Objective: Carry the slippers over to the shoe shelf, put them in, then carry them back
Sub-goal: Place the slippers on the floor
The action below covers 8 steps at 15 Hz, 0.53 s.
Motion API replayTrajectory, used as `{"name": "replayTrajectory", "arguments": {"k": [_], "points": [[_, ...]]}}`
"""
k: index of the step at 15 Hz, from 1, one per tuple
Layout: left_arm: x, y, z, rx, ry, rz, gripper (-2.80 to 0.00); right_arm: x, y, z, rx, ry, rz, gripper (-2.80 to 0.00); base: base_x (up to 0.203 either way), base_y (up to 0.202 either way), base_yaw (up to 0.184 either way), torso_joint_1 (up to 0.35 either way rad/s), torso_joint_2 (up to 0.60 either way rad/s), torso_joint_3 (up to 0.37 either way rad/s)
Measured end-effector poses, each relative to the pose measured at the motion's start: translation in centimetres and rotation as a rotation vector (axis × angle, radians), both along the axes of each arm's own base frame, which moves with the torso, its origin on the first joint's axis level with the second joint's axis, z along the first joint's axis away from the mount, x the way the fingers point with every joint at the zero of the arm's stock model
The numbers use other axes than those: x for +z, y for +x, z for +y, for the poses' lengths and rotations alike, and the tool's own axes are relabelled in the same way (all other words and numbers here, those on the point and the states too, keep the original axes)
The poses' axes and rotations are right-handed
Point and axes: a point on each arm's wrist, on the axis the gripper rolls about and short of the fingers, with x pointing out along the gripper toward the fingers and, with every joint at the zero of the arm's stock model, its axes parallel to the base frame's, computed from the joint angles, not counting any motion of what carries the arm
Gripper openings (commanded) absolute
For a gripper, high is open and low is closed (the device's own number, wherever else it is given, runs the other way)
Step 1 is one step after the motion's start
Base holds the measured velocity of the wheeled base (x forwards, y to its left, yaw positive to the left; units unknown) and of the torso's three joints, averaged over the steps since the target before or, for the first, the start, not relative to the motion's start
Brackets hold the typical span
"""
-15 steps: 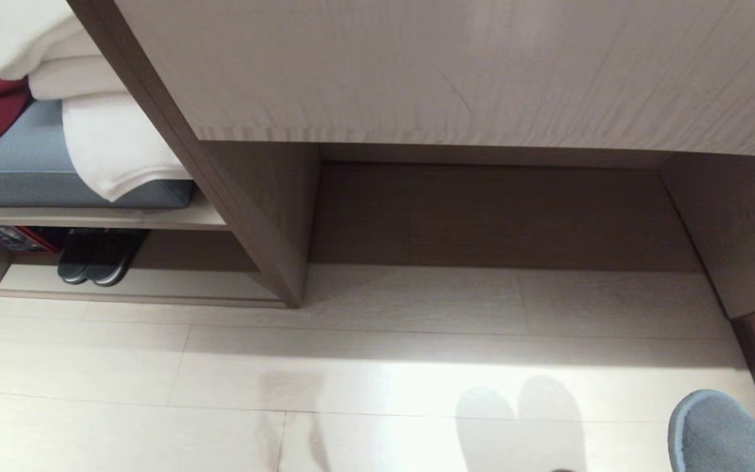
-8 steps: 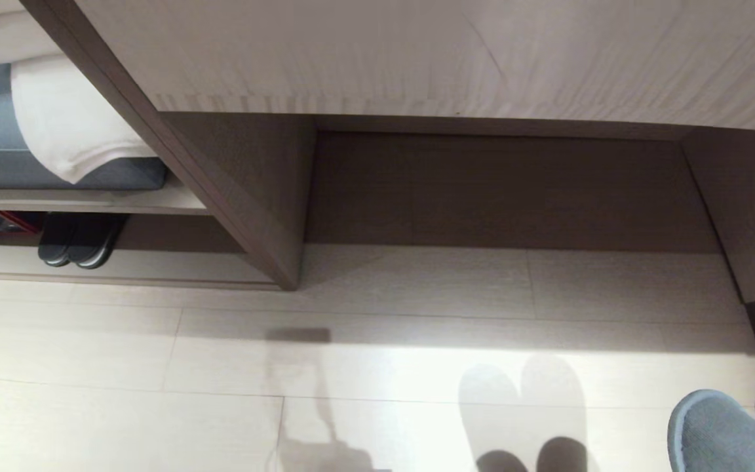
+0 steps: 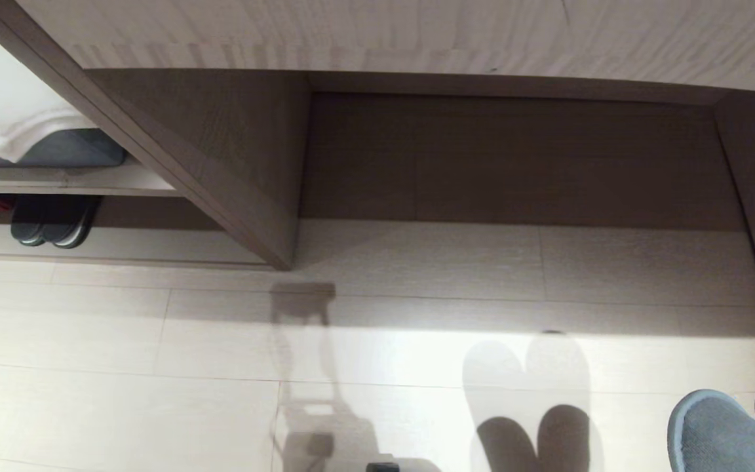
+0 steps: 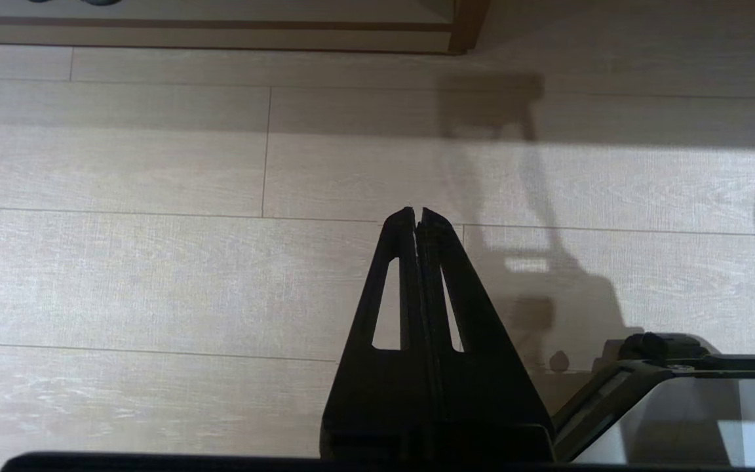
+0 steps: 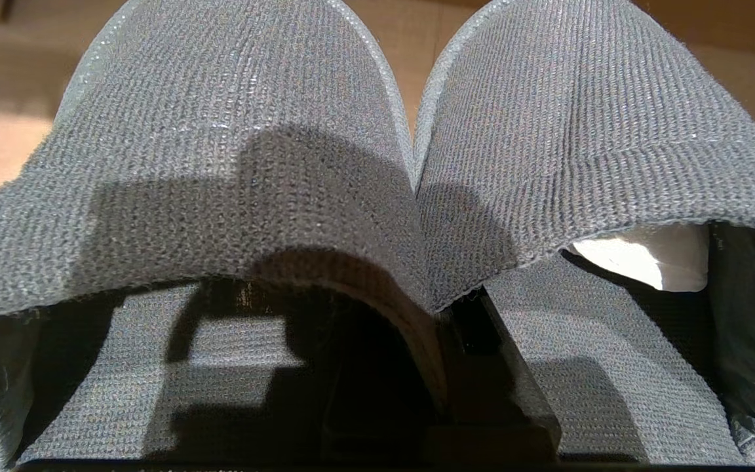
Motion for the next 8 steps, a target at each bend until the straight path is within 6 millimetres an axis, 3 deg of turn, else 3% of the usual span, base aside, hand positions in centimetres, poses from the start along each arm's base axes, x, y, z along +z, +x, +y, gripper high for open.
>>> {"name": "replayTrajectory", "arguments": {"k": [8], "points": [[0.0, 0.0, 0.0, 0.0, -0.001, 0.0, -2.8, 0.0, 0.0, 0.0, 0.0, 0.0, 0.0, -2.8, 0.0, 0.0, 0.0, 0.001, 0.0, -0.2]]}}
